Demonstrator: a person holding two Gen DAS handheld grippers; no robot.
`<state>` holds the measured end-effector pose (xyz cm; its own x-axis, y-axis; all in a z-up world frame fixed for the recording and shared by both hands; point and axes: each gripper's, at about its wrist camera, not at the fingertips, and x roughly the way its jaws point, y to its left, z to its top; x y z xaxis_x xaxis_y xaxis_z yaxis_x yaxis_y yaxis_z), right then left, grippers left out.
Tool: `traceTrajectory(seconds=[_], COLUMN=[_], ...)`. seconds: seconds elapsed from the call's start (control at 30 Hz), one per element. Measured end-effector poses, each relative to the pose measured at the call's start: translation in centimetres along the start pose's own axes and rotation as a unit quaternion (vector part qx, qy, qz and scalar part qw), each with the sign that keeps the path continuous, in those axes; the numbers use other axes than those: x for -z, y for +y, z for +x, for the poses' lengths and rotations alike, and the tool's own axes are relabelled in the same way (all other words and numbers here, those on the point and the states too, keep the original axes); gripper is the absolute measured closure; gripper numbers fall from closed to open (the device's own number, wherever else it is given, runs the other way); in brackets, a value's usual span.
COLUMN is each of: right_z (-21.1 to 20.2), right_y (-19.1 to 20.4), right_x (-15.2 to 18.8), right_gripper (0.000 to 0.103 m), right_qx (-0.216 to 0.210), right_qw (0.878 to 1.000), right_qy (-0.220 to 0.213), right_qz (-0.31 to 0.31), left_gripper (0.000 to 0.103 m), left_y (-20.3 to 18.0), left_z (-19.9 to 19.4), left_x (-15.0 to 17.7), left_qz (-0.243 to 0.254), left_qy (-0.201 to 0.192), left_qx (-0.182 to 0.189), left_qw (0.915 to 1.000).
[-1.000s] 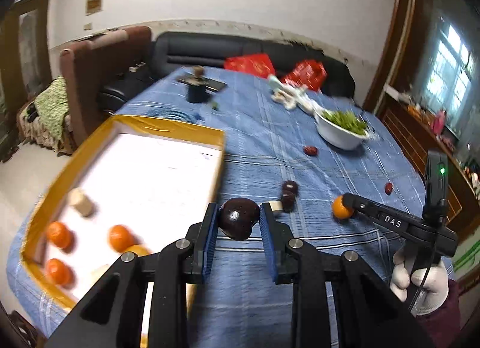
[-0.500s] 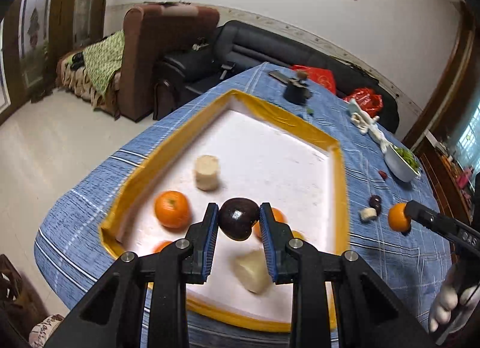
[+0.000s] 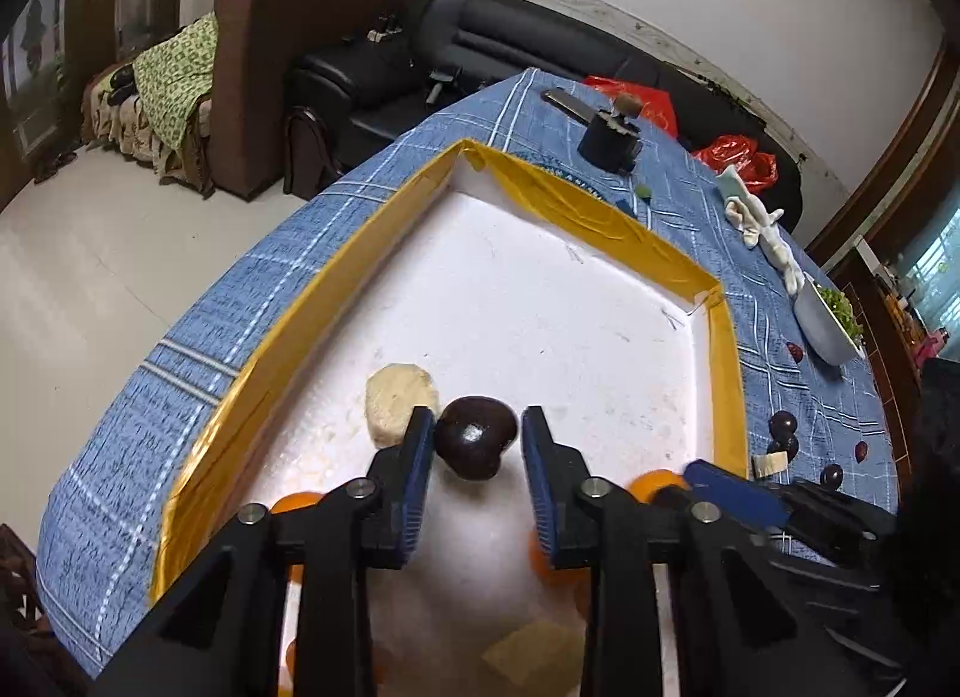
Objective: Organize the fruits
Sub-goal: 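Carry the mandarin and plum over the yellow tray and release both, then swing both open tools back toward the remaining fruit on the tablecloth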
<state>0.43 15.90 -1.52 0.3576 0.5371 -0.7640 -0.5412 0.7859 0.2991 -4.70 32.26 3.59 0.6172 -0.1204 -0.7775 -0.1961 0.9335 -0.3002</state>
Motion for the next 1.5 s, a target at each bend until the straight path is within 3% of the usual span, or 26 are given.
traceTrajectory(seconds=[0.07, 0.17, 0.3, 0.43, 0.53, 0.7, 0.83, 0.97, 1.03, 1.17, 1.23, 1.3, 1.4, 1.47, 1.5], right_z=[0.7, 1.0, -0.1, -3.9, -7.1, -13.1, -18.2, -24.7, -28.6, -37.4, -41.9, -46.0, -52.1, -56.0, -57.6], right_y=[0.0, 0.2, 0.2, -0.6, -1.2, -2.8, -3.4, -3.2, -3.0, -3.0, -2.9, -2.3, -1.2, -0.4, -0.1], right_x=[0.0, 0.0, 0.0, 0.9, 2.0, 4.3, 6.2, 8.1, 8.5, 9.1, 9.1, 8.8, 8.2, 7.6, 7.3], right_gripper=[0.068, 0.056, 0.056, 0.056, 0.052, 0.05, 0.05, 0.05, 0.05, 0.051, 0.051, 0.048, 0.047, 0.047, 0.046], right_qx=[0.003, -0.006, -0.006, -0.013, -0.011, 0.003, 0.028, 0.067, 0.089, 0.101, 0.108, 0.134, 0.191, 0.236, 0.256], right_qw=[1.0, 1.0, 1.0, 0.998, 0.996, 0.99, 0.984, 0.973, 0.964, 0.944, 0.933, 0.922, 0.905, 0.888, 0.879], right_qy=[0.003, 0.001, -0.015, -0.055, -0.085, -0.129, -0.166, -0.215, -0.247, -0.31, -0.338, -0.361, -0.379, -0.394, -0.401], right_qz=[-0.002, 0.001, 0.001, 0.022, 0.031, 0.05, 0.051, 0.039, 0.037, 0.05, 0.054, 0.044, 0.034, 0.032, 0.031], left_gripper=[0.049, 0.04, 0.037, 0.022, 0.013, 0.013, 0.013, 0.013, 0.013, 0.013, 0.013, 0.013, 0.009, 0.0, 0.0], left_y=[0.0, 0.3, 0.7, -0.2, -1.9, -5.0, -7.5, -10.0, -11.2, -13.7, -15.1, -16.9, -19.5, -20.7, -21.2], left_z=[-0.3, -1.3, -3.4, -6.3, -8.8, -12.7, -15.9, -19.2, -21.9, -28.7, -32.6, -35.9, -40.5, -43.5, -45.3], left_x=[0.0, 0.3, 0.9, 2.3, 3.3, 5.0, 6.4, 7.4, 7.5, 7.0, 6.8, 6.8, 6.7, 6.5, 6.5], left_qz=[-0.007, -0.014, -0.032, -0.031, -0.027, 0.007, 0.037, 0.071, 0.091, 0.129, 0.157, 0.19, 0.242, 0.255, 0.257], left_qy=[-0.001, -0.013, -0.022, -0.051, -0.069, -0.093, -0.115, -0.126, -0.155, -0.226, -0.273, -0.318, -0.375, -0.425, -0.467], left_qx=[0.012, 0.011, 0.025, 0.024, 0.001, 0.052, 0.068, 0.095, 0.095, 0.097, 0.085, 0.047, -0.004, -0.05, -0.075], left_qw=[0.9999, 0.9998, 0.999, 0.998, 0.9973, 0.9943, 0.9903, 0.9849, 0.9791, 0.9606, 0.9452, 0.9278, 0.8949, 0.867, 0.843])
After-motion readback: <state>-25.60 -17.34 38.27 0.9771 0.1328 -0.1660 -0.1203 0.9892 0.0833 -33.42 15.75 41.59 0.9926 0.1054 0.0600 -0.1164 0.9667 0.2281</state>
